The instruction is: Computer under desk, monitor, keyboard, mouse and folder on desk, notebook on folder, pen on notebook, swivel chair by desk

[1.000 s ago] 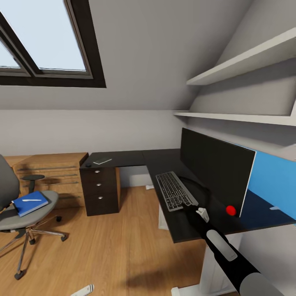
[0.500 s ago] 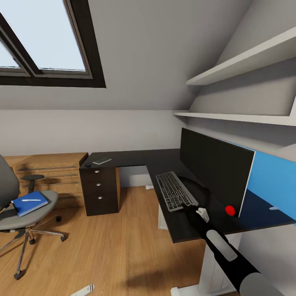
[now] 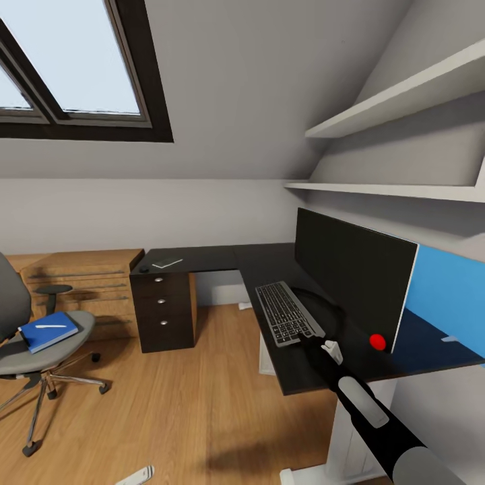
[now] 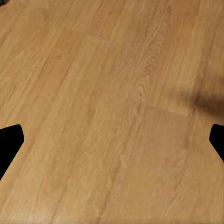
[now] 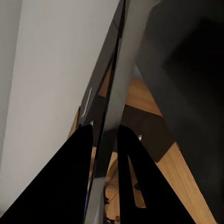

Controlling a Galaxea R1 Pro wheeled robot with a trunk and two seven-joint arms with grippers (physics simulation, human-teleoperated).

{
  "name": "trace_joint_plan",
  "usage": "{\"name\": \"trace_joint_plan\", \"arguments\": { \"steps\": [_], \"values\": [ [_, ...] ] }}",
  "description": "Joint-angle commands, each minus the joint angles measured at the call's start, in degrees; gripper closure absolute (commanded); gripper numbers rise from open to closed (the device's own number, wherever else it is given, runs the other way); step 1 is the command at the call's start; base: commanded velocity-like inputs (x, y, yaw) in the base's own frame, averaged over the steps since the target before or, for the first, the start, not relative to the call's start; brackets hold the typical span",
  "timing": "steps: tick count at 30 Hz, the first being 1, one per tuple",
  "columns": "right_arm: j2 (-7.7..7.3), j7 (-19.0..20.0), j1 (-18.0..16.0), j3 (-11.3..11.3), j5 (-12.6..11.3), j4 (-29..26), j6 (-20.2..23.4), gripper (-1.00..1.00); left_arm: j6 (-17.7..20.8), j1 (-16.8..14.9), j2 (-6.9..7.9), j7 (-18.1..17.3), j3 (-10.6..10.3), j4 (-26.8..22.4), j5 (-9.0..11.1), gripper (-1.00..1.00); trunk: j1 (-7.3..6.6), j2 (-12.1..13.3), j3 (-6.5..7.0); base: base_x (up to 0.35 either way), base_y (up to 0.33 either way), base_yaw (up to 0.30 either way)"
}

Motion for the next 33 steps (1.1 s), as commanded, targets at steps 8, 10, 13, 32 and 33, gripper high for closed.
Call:
{"name": "trace_joint_plan", "arguments": {
  "steps": [8, 10, 13, 32, 33],
  "values": [
    [-0.06, 0.19, -0.06, 0.17, -0.61, 0.00, 0.03, 1.00, -0.19, -0.04, -0.02, 0.06, -0.10, 0.02, 0.22, -1.00, 0.44, -0.85, -0.43, 0.000, 0.000, 0.000],
    [-0.06, 0.19, -0.06, 0.17, -0.61, 0.00, 0.03, 1.00, -0.19, -0.04, -0.02, 0.04, -0.10, 0.02, 0.20, -1.00, 0.44, -0.85, -0.43, 0.000, 0.000, 0.000],
    [-0.06, 0.19, -0.06, 0.17, -0.61, 0.00, 0.03, 1.00, -0.23, -0.04, -0.02, -0.02, -0.10, 0.02, 0.14, -1.00, 0.44, -0.85, -0.43, 0.000, 0.000, 0.000],
    [-0.06, 0.19, -0.06, 0.19, -0.61, 0.00, -0.04, -1.00, -0.19, -0.04, 0.07, -0.09, -0.12, 0.03, 0.26, -1.00, 0.44, -0.85, -0.43, -0.003, -0.003, 0.000],
    [-0.06, 0.19, -0.06, 0.22, -0.61, 0.00, -0.05, -1.00, -0.19, -0.04, 0.07, -0.10, -0.11, 0.03, 0.26, -1.00, 0.44, -0.85, -0.43, -0.095, -0.093, 0.000]
  ]
}}
